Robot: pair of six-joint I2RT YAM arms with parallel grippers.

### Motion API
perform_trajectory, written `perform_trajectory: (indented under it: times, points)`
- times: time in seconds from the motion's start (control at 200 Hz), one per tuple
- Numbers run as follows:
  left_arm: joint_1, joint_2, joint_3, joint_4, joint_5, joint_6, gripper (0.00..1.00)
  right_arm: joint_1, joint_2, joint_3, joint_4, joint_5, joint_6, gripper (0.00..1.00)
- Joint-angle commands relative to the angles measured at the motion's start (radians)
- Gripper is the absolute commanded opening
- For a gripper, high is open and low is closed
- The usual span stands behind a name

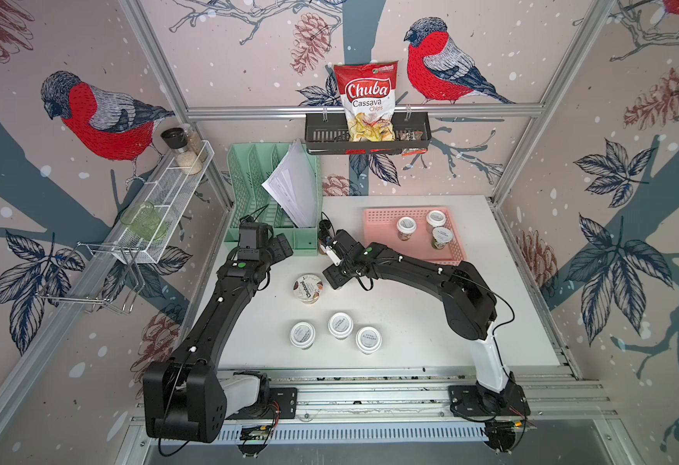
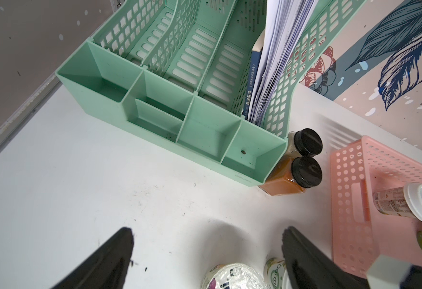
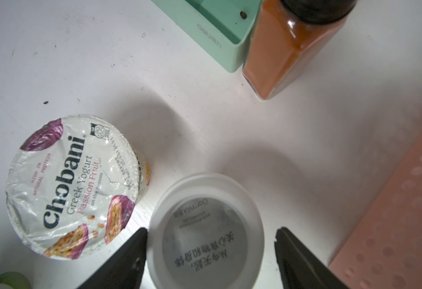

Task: Put the yogurt in the basket
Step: Pick up the yogurt from the center of the board.

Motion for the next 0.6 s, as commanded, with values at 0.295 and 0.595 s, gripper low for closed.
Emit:
perform_trajectory:
  times: [0.295,0.595]
  points:
    - [0.003,-0.005,-0.002,0.019,0.015,0.014,0.96,-0.001,0.016,0.012,0.004,-0.007,0.016,0.92]
    - [0.002,-0.006,-0.002,0.02,0.019,0.015,0.96,-0.003,0.046,0.035,0.005,-0.026,0.006,0.85]
